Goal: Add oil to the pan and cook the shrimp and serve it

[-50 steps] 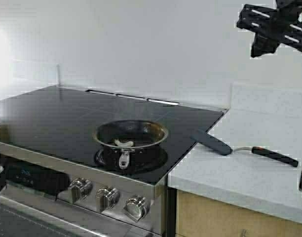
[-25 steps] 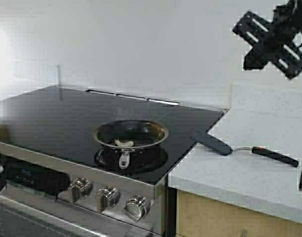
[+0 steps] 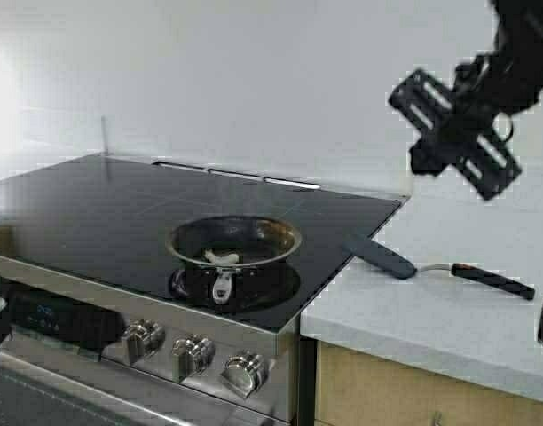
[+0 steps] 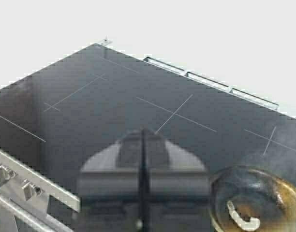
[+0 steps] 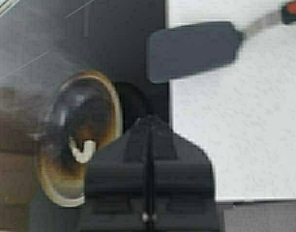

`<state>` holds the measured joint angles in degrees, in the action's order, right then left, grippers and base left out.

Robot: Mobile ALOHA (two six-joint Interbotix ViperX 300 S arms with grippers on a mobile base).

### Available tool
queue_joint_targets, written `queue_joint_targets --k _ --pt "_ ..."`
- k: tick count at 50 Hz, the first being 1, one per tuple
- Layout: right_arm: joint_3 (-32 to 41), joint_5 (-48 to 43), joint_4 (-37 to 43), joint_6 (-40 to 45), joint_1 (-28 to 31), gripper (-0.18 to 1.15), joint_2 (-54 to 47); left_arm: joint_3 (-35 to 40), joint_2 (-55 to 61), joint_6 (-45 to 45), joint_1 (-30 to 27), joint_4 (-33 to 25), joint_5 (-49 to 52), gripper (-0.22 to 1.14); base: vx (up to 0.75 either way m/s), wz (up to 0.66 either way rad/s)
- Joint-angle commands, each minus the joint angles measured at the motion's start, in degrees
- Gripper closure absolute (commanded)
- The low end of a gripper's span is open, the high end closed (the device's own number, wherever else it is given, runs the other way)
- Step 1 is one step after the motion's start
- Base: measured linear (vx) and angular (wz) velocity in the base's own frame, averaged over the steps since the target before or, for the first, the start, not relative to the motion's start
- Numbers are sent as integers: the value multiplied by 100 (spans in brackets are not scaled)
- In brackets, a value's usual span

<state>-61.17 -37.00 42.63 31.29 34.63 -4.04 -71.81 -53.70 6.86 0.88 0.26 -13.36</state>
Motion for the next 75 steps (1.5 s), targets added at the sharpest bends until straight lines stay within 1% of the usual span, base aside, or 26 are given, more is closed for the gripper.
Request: queue_joint_targets --k 1,6,9,12,15,18,20,24,29,33,34,36,39,45,52,62,75 --pt "9 -510 606 88 387 89 -387 70 18 0 -18 9 -26 88 0 0" --pt "-18 -870 896 352 545 89 -853 70 18 0 -18 9 -26 88 0 0" --pt "-53 -1046 888 703 589 87 -1169 70 18 0 -18 9 -26 88 0 0" --pt "-53 -1116 888 870 589 86 -1424 70 18 0 -18 9 -26 88 0 0" --pt "-62 -1169 888 1116 589 83 -1679 70 18 0 -18 9 -26 88 0 0" --pt "-62 -1222 853 1450 589 77 -1925 70 18 0 -18 9 -26 88 0 0" --pt "-35 -1318 809 1626 589 70 -2083 70 18 0 -18 9 -26 88 0 0" --pt "44 -1670 510 2013 589 51 -2408 70 18 0 -18 9 -26 88 0 0" --pt "176 -2171 -53 2487 580 22 -2769 70 18 0 -9 9 -26 89 0 0" --pt "352 -2751 -229 2962 580 0 -3111 70 18 0 -18 9 -26 89 0 0" --pt "378 -2909 -229 3094 580 -4 -3199 70 18 0 -18 9 -26 89 0 0" --pt "413 -3138 -202 3384 580 -9 -3375 70 18 0 -18 9 -26 88 0 0" --pt "439 -3357 -141 3779 562 -7 -3568 70 18 0 -18 9 -26 88 0 0" --pt "492 -3375 -141 4333 510 -7 -3858 70 18 0 -18 9 -18 88 0 0" --pt "633 -3384 -290 4368 281 -7 -4034 70 18 0 -18 9 -9 88 0 0" --pt "896 -3401 -835 4491 -264 -7 -4052 70 18 0 -18 9 35 88 0 0" --pt "1512 -3366 -1854 4553 -1151 -7 -4289 62 18 0 -18 9 62 88 0 0"
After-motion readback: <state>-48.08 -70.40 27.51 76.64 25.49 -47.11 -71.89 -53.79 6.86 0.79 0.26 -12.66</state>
